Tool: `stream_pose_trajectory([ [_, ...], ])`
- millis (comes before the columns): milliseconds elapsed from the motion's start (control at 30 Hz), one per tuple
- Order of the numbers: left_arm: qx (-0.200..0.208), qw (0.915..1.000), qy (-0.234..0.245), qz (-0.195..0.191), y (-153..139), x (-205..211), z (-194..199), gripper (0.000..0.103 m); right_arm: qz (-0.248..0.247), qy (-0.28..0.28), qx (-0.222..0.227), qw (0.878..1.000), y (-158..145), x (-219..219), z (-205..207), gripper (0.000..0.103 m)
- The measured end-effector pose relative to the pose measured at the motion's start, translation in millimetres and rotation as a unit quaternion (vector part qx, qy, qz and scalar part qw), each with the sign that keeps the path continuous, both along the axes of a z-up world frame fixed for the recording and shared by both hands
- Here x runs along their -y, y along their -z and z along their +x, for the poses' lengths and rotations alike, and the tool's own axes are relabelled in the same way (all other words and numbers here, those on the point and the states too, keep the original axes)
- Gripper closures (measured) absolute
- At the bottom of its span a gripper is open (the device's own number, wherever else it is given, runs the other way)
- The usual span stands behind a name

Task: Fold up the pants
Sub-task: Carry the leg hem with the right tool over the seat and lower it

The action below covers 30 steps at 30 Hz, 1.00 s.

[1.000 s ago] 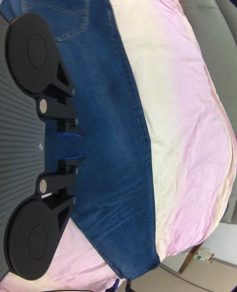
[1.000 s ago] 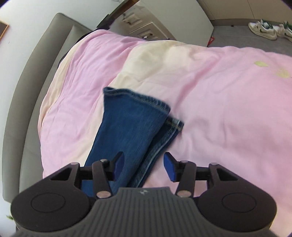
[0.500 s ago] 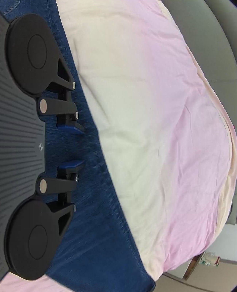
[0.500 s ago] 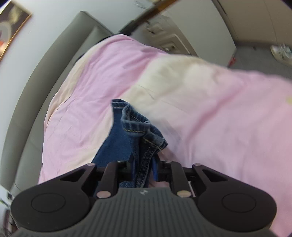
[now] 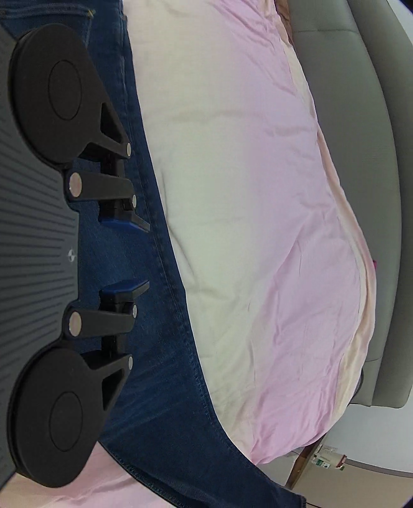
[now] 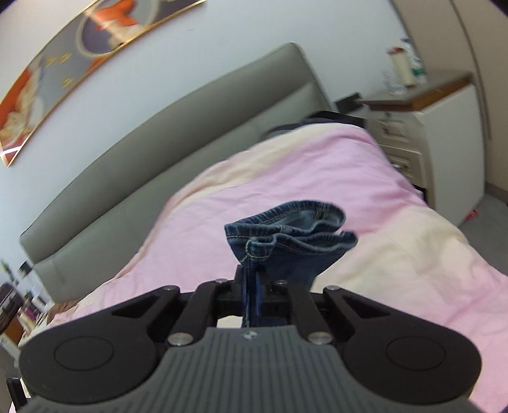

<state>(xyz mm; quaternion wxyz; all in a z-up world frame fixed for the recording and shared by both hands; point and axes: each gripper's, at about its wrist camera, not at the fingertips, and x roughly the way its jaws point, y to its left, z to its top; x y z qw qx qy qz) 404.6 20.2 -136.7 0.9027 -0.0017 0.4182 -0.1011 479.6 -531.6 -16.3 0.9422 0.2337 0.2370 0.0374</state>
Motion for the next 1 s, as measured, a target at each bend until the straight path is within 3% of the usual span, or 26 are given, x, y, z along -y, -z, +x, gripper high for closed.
stream_pose_trajectory([
  [133, -0.003, 0.9998, -0.019, -0.007, -23.3, -61.9, -42.7, 0.063, -0.017, -0.051, 0.010, 0.998, -41.3, -91.1, -0.8, 0.102],
  [267, 0.000, 0.9987, -0.045, -0.024, -31.3, -122.6, -86.4, 0.063, -0.018, -0.109, 0.008, 0.994, -57.2, -195.9, 0.0, 0.102],
  [400, -0.012, 0.9941, -0.087, -0.063, -20.6, -181.7, -124.4, 0.063, -0.030, -0.180, -0.011, 0.983, -43.9, -312.3, -5.0, 0.102],
  [500, -0.028, 0.9870, -0.119, -0.104, 0.8, -217.3, -145.3, 0.063, -0.033, -0.239, -0.041, 0.970, -9.7, -396.2, -19.9, 0.102],
  [600, -0.047, 0.9796, -0.140, -0.136, 24.2, -242.4, -163.8, 0.063, -0.052, -0.299, -0.090, 0.949, 44.3, -467.8, -46.1, 0.102],
  [667, -0.051, 0.9762, -0.146, -0.152, 34.9, -251.7, -172.9, 0.063, -0.094, -0.338, -0.135, 0.926, 88.7, -507.6, -73.1, 0.102],
  [800, -0.056, 0.9696, -0.149, -0.185, 53.1, -260.7, -184.6, 0.063, -0.181, -0.407, -0.170, 0.879, 151.3, -540.9, -126.7, 0.102],
  [900, -0.056, 0.9685, -0.137, -0.201, 61.6, -253.5, -179.9, 0.063, -0.237, -0.436, -0.165, 0.852, 174.2, -542.9, -143.3, 0.100],
  [1000, -0.054, 0.9633, -0.130, -0.228, 67.9, -247.2, -175.6, 0.063, -0.253, -0.459, -0.161, 0.836, 172.4, -541.7, -139.5, 0.085],
])
